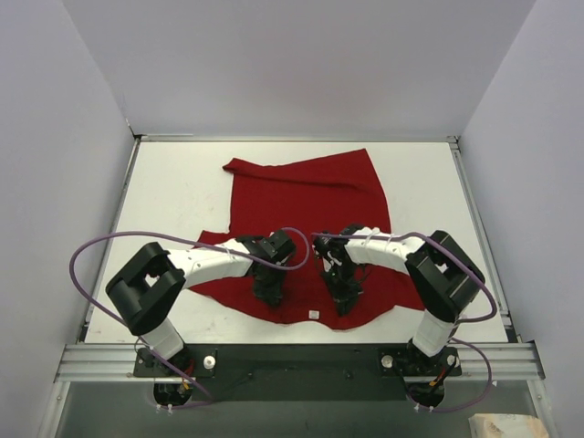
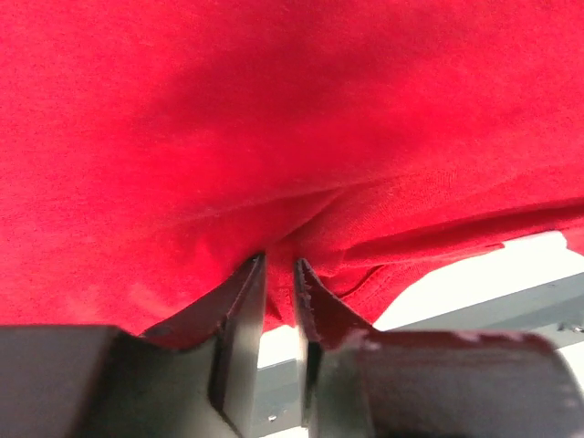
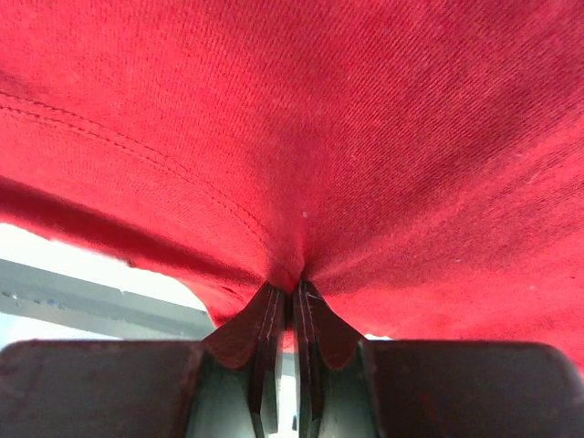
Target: Pin the brooch onto the clothing
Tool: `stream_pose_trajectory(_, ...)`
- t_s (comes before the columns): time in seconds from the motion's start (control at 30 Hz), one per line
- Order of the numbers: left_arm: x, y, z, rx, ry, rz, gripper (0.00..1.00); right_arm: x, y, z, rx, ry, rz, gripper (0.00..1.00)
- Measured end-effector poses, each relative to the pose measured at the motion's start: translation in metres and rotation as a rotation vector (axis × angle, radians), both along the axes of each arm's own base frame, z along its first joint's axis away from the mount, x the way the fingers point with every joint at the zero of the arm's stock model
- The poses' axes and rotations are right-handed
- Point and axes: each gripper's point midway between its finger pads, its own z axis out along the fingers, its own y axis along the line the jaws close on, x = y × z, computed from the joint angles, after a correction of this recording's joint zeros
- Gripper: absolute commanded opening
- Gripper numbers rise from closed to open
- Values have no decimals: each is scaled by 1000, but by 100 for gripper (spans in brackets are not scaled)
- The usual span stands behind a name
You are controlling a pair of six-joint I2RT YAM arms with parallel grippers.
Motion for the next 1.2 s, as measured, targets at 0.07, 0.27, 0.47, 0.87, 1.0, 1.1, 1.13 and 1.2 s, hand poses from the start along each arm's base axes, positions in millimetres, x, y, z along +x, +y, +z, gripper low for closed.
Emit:
stream_pose_trajectory(0.07,1,5,1,31,-10,-14,41,-4,-1,2,-1,12,4,21)
stream_pose_trajectory(0.27,26,14,19,78,-77,-37,58,5,6,31,59,-55,32,50)
stream_pose_trajectory(0.47,94,20,69,-78,-186,72,60,51,36,80,189,-272,67,50)
stream_pose_trajectory(0.87,249,37,138,-336,-345,276,60,80,66,41,178,-266,135,24)
stream_pose_trajectory(1.0,297,44,136,-342,-383,328,58,82,78,25,161,-238,156,16)
stream_pose_trajectory(1.1,325,49,134,-337,-421,364,52,81,88,19,169,-229,176,8)
stream_pose_trajectory(1.13,331,50,133,-336,-428,370,51,80,90,17,170,-222,183,8)
stream_pose_trajectory(1.2,349,50,129,-328,-447,383,51,75,94,13,172,-208,203,4)
